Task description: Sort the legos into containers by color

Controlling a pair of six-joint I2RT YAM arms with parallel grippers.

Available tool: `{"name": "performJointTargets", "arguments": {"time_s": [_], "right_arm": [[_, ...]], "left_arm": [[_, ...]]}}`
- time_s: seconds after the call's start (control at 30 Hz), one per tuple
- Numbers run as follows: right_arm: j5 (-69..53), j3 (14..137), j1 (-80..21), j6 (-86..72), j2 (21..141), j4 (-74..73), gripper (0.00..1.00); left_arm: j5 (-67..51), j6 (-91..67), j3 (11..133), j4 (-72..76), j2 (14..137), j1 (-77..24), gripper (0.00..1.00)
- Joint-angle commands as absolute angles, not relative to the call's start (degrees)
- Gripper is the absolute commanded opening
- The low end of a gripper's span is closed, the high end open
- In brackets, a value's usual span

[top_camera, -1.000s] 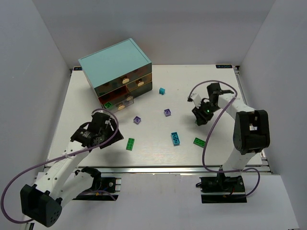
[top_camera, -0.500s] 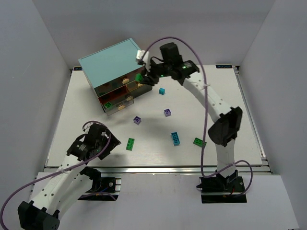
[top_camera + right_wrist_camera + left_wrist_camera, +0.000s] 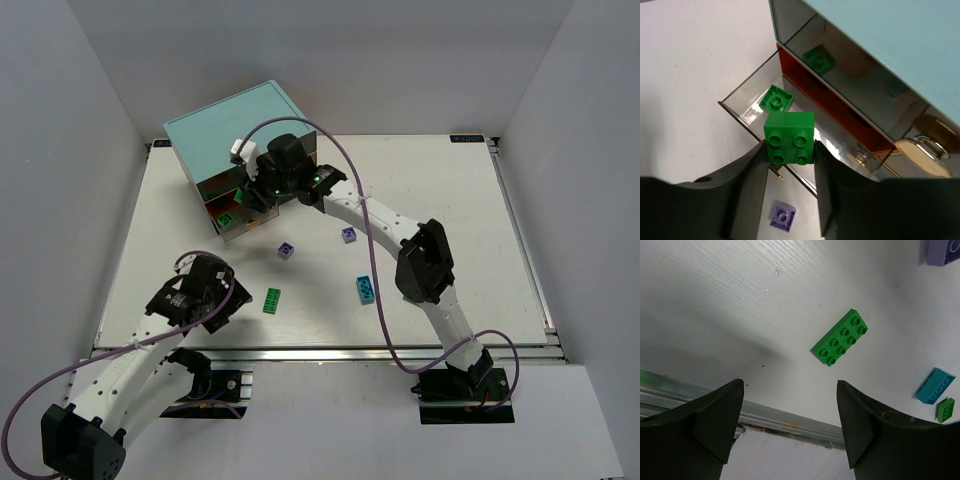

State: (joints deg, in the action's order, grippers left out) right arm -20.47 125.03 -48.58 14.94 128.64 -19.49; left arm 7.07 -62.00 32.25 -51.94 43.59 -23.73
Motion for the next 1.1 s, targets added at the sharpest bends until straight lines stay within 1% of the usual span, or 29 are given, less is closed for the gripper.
{"name": "performJointTargets", "arguments": {"time_s": [0.0,0.07,0.1,0.2,0.23,0.33,0.37,0.43,0.47,0.5,0.57,0.6,0.63,0.67,0.7,0.73,0.77,0.8,0.83,0.87,0.93,1.07], "right_arm": [[-16.27,126.56,-49.13,13.1,129.46,-14.41,0.46],[-15.56,126.39,-49.31,13.18,130.34,-14.06,0.52],[-15.3,126.3,-49.31,13.18,130.6,-13.98,0.6],[-14.85,126.56,-49.13,13.27,130.69,-13.54,0.63],[-14.85,126.74,-48.96,13.36,130.69,-13.45,0.66],[-14.77,127.0,-48.69,13.19,130.17,-13.45,0.66],[-14.85,127.0,-48.78,13.1,129.03,-13.8,0.65],[-15.12,125.87,-47.73,11.69,125.71,-14.24,0.55],[-15.64,124.82,-47.38,11.17,124.12,-14.76,0.48],[-15.99,123.67,-45.46,9.33,122.54,-15.11,0.29],[-18.27,120.25,-43.6,7.13,117.88,-16.69,0.11],[-19.59,118.49,-40.11,4.68,116.21,-18.44,0.0],[-23.17,116.39,-38.86,3.88,113.06,-19.15,0.0],[-24.77,111.06,-36.15,3.26,111.29,-19.94,0.0],[-26.26,107.96,-33.69,3.86,109.27,-19.95,0.03],[-28.02,104.8,-32.71,4.82,105.68,-19.95,0.09],[-28.56,99.02,-30.35,5.79,104.25,-20.13,0.32],[-29.35,96.27,-29.63,6.58,102.5,-20.47,0.42],[-30.31,93.72,-26.57,7.9,99.61,-20.48,0.49],[-30.67,91.34,-25.85,8.52,98.19,-20.65,0.6],[-31.37,84.57,-23.05,9.4,94.33,-20.48,0.64],[-32.52,75.78,-20.13,10.28,88.52,-18.81,0.66]], "left_arm": [[6.94,-60.38,34.19,-50.36,43.33,-23.99,0.85],[6.07,-58.38,34.54,-48.26,43.51,-23.99,0.85],[5.46,-57.75,34.72,-47.64,43.51,-23.99,0.85],[3.96,-55.29,34.72,-45.27,44.21,-23.99,0.85],[3.61,-54.07,34.8,-44.22,45.25,-23.99,0.85],[1.68,-51.61,35.42,-42.37,47.45,-23.99,0.84],[1.15,-50.9,35.85,-41.67,49.2,-23.99,0.82],[0.09,-48.88,36.38,-39.65,51.23,-23.99,0.79],[0.09,-48.26,37.08,-39.12,54.11,-24.52,0.76],[-1.83,-47.03,37.52,-38.15,55.62,-25.04,0.7],[-1.23,-46.23,38.75,-37.79,60.61,-25.74,0.63],[-0.97,-46.06,39.98,-37.36,62.3,-26.8,0.6],[-0.88,-45.88,40.69,-37.27,63.71,-27.33,0.6],[1.3,-45.79,41.91,-36.83,66.33,-27.94,0.61],[1.84,-45.53,42.53,-35.87,67.58,-28.65,0.63],[2.45,-45.44,43.06,-35.42,68.98,-29.96,0.66],[2.9,-45.18,43.85,-35.07,70.65,-30.75,0.68],[3.42,-44.91,45.6,-35.24,74.32,-31.63,0.7],[3.86,-44.74,46.57,-35.59,76.36,-33.47,0.72],[5.78,-44.56,47.54,-35.94,78.29,-34.53,0.73],[7.81,-43.95,49.99,-37.26,83.48,-36.38,0.75],[13.43,-43.07,53.43,-39.02,90.16,-40.77,0.75]]}}
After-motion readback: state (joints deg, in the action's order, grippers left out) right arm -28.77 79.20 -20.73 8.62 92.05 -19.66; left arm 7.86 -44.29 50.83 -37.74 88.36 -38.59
